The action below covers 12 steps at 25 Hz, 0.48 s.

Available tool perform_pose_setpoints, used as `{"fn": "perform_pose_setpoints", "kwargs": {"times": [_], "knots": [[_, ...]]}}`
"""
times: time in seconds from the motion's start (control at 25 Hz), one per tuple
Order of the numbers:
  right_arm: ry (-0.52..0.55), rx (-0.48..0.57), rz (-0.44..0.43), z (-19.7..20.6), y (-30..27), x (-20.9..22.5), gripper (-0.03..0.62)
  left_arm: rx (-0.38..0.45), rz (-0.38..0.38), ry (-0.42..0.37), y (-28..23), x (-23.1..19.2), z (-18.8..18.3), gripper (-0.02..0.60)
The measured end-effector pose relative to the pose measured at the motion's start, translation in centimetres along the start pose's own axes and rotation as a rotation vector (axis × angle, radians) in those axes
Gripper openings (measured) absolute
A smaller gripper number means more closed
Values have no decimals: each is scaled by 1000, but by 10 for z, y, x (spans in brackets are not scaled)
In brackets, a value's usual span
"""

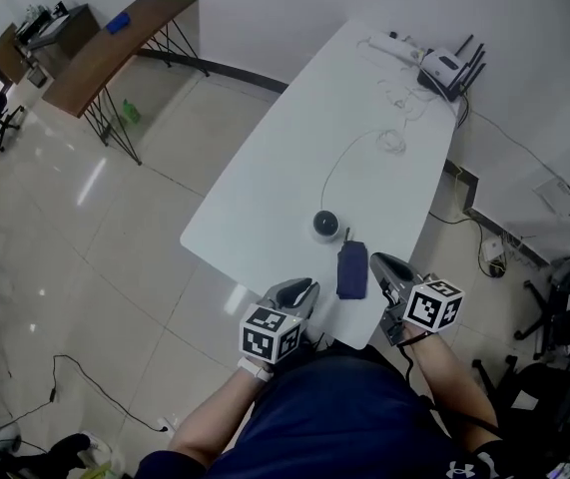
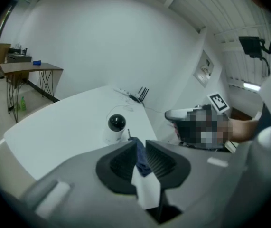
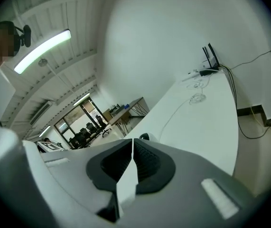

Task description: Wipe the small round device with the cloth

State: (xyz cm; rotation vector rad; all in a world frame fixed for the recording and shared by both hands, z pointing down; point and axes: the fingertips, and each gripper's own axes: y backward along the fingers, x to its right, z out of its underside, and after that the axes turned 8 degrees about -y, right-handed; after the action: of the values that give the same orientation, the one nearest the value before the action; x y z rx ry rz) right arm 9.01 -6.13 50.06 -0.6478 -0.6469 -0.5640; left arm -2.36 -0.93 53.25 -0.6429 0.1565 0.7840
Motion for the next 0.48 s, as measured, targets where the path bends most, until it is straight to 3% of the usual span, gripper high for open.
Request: {"fn": "perform_pose_setpoints", "kwargs": {"times": [0.16, 0.32, 0.48], "knots": [[74, 18, -69, -7, 10, -29, 18, 45, 27, -23, 0, 30, -25, 52], [237, 23, -86, -5, 16, -46, 18, 69, 17, -84, 0, 46, -35, 54], [333, 44, -105, -3, 25, -57, 18, 92, -13, -91, 6, 55, -44, 54]]}}
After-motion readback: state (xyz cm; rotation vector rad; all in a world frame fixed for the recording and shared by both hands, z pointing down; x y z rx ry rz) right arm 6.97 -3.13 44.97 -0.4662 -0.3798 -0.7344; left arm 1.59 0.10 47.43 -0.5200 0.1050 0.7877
